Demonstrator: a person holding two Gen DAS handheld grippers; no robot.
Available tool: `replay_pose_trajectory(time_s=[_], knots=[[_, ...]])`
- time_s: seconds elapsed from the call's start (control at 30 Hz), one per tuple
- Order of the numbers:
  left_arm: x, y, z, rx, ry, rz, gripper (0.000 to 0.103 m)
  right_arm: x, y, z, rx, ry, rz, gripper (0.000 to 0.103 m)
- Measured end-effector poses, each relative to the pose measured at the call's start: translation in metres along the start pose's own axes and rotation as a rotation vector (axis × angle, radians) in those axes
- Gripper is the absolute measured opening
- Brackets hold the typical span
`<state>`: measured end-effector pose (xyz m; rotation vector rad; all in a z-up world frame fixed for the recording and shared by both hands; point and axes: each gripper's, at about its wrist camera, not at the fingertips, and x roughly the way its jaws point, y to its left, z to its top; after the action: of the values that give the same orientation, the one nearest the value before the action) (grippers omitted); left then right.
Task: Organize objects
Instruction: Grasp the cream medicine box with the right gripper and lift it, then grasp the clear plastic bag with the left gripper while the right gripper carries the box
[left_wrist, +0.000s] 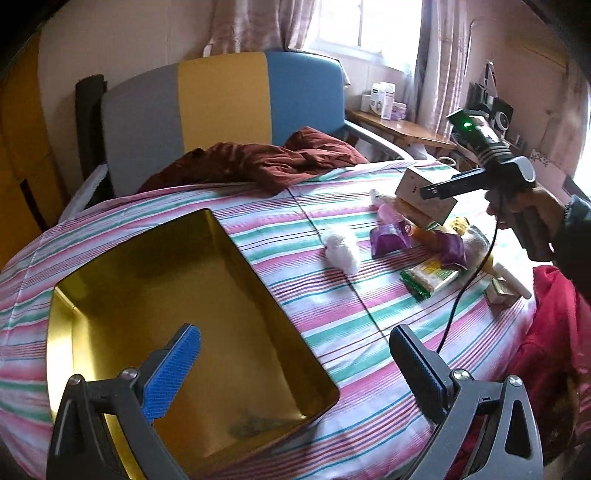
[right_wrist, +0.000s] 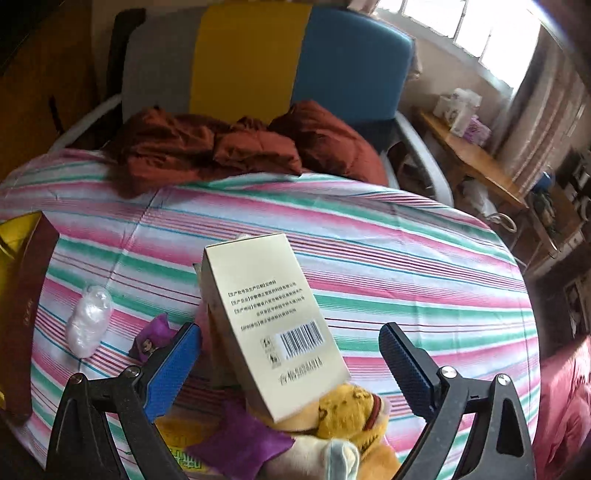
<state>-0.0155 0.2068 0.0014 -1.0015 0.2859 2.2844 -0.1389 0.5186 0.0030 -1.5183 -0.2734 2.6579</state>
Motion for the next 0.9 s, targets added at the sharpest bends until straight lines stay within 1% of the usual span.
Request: replay_pose_trajectory(time_s=[0.03, 0.07, 0.1, 0.13, 0.2, 0.3, 0.33, 0.4, 0.47, 0.53, 0.57, 0.63, 0.73, 0.83, 0.9], knots=[[0.002, -0.001, 0.002, 0.003, 0.002, -0.004, 0.103, 0.004, 0.002, 0.000, -0.008, 0.013, 0.015, 0.083], [0.004, -0.003, 0.004, 0.006, 0.006, -0.011, 0.103, 0.005, 0.003, 0.000, -0.013, 0.022, 0.033, 0.075], [0.007, -0.004, 0.007, 0.007, 0.009, -0.016, 0.103, 0.006, 0.005, 0.000, -0.018, 0.021, 0.034, 0.065], [0.009, -0.005, 0.010, 0.006, 0.010, -0.017, 0.103, 0.003, 0.007, -0.002, -0.014, -0.004, 0.023, 0.059], [0.014, -0.008, 0.017, 0.008, 0.009, -0.021, 0.103, -0.005, 0.007, -0.006, 0.010, -0.037, 0.037, 0.055], [0.026, -0.013, 0.027, 0.006, 0.021, -0.023, 0.099, -0.021, 0.008, -0.013, 0.059, -0.097, 0.039, 0.053], [0.030, -0.015, 0.030, 0.005, 0.027, -0.026, 0.099, -0.027, 0.008, -0.016, 0.084, -0.119, 0.053, 0.051], [0.040, -0.018, 0.037, 0.006, 0.042, -0.018, 0.097, -0.035, 0.009, -0.022, 0.126, -0.156, 0.082, 0.051], [0.052, -0.022, 0.044, 0.005, 0.065, -0.010, 0.092, -0.037, 0.014, -0.027, 0.131, -0.177, 0.064, 0.051], [0.062, -0.024, 0.049, -0.003, 0.087, -0.016, 0.091, -0.030, 0.017, -0.031, 0.119, -0.156, 0.031, 0.050], [0.068, -0.025, 0.051, -0.010, 0.102, -0.014, 0.089, -0.026, 0.017, -0.033, 0.121, -0.145, 0.032, 0.050], [0.078, -0.028, 0.056, -0.014, 0.120, -0.018, 0.088, -0.021, 0.012, -0.036, 0.142, -0.127, 0.062, 0.050], [0.094, -0.034, 0.063, -0.007, 0.141, 0.009, 0.088, -0.020, 0.007, -0.039, 0.162, -0.123, 0.095, 0.051], [0.115, -0.041, 0.070, 0.004, 0.179, 0.016, 0.081, -0.016, 0.009, -0.042, 0.166, -0.103, 0.143, 0.053], [0.130, -0.044, 0.071, 0.000, 0.214, 0.021, 0.078, -0.012, 0.011, -0.044, 0.164, -0.083, 0.137, 0.052]])
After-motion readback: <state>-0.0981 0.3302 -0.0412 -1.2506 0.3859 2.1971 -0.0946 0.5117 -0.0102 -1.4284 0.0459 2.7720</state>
